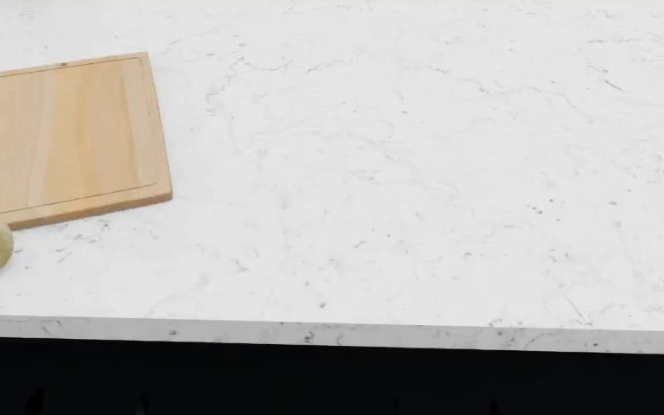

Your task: Place the bread and cheese on the cutting board.

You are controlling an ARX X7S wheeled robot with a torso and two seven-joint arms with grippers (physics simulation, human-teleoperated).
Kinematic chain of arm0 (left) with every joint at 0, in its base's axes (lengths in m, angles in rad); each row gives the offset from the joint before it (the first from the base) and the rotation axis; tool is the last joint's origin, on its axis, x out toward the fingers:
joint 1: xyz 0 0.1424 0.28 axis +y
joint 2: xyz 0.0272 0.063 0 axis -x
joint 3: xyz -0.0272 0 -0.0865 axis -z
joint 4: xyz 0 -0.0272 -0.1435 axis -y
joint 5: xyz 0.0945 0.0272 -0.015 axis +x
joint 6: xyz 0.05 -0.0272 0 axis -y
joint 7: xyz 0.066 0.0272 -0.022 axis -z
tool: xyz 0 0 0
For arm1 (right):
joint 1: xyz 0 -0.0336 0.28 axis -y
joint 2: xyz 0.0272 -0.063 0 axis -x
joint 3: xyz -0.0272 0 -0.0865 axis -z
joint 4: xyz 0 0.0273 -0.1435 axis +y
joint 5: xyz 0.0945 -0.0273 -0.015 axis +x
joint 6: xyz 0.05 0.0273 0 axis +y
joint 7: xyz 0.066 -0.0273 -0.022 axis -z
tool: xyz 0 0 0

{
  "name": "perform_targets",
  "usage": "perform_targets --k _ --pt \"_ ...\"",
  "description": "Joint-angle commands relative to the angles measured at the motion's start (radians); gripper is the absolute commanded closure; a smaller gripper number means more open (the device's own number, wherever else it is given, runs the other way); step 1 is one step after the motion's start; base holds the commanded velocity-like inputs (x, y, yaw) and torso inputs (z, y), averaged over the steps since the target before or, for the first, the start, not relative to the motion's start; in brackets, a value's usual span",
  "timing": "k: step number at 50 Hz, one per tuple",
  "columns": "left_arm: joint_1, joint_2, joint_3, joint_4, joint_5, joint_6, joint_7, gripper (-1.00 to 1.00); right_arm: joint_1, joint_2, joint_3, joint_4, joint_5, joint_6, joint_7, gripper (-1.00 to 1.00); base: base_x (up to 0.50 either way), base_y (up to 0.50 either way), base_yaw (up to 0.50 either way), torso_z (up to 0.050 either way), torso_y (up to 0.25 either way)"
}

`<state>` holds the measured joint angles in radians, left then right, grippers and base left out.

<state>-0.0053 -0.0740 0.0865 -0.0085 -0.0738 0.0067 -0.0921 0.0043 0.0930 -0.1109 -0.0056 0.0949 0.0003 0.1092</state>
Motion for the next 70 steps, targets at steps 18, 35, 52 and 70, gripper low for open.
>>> perform_targets --k 18,35,52,70 --pt "0.016 -0.036 0.037 0.015 -0.043 0.093 -0.028 -1.00 0.004 0.033 -0.040 -0.003 0.027 0.003 0.037 -1.00 0.00 0.00 0.00 0.022 0.000" --pt "0.012 -0.051 0.056 0.009 -0.055 0.093 -0.042 -1.00 0.008 0.044 -0.053 -0.002 0.039 0.009 0.053 -1.00 0.00 0.00 0.00 0.050 0.000" --pt "0.011 -0.064 0.072 0.005 -0.065 0.093 -0.054 -1.00 0.006 0.055 -0.063 -0.011 0.050 0.012 0.069 -1.00 0.00 0.00 0.00 0.050 0.000" --pt "-0.026 -0.235 0.005 0.743 -0.256 -0.656 -0.180 -1.00 0.062 0.172 0.048 -0.707 0.110 0.634 0.185 -1.00 0.00 0.00 0.00 0.006 0.000"
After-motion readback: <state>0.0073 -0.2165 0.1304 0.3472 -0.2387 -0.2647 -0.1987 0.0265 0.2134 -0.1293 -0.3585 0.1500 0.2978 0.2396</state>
